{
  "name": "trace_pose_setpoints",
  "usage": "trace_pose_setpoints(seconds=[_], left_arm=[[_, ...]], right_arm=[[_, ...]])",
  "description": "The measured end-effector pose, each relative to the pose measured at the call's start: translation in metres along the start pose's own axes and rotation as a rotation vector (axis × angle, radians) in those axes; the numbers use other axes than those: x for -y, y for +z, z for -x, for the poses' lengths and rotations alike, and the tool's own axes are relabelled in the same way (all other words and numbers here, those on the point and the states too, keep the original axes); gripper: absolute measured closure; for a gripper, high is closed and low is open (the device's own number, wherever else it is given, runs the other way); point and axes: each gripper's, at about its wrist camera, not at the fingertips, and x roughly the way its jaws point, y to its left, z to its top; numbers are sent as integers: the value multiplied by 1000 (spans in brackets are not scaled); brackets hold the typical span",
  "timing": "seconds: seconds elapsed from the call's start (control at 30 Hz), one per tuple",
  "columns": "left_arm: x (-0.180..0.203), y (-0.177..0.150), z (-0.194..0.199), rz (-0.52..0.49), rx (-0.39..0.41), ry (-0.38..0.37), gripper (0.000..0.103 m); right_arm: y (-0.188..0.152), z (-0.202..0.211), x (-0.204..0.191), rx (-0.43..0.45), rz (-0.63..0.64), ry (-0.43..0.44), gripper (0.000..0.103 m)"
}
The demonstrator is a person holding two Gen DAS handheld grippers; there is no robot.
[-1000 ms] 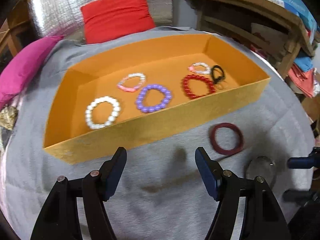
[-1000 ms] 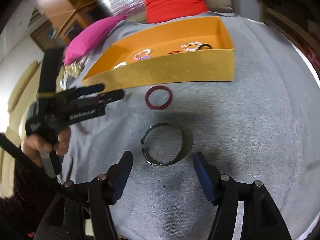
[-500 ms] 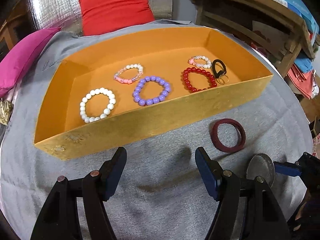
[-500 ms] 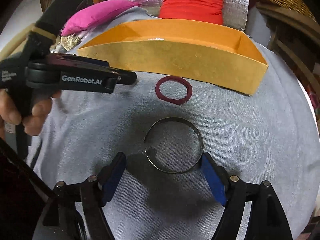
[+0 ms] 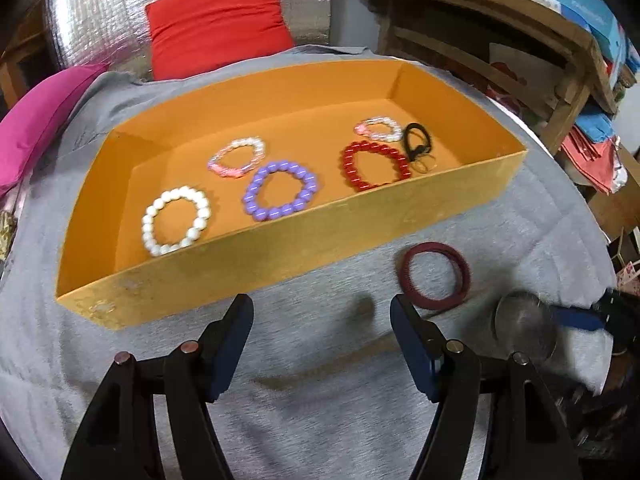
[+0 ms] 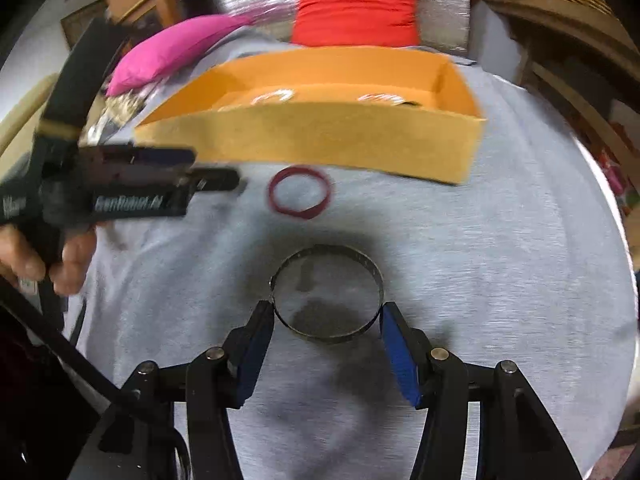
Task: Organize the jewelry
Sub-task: 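Move the right gripper onto the silver bangle and close around its rim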
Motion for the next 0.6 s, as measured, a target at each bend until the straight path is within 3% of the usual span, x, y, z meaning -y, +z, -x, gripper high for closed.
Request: trace_pose_setpoints(seconds=[0.27, 0.4, 0.6], left_arm=[[28, 6, -11, -8, -7, -131, 31], [39, 13, -20, 15, -14, -186, 31], [45, 16, -29, 24, -12, -174, 31]], right_arm=[[6, 15, 68, 34, -327, -36, 46], [6, 19, 74, 45, -370, -20, 46], [6, 20, 79, 45, -409, -2, 46]])
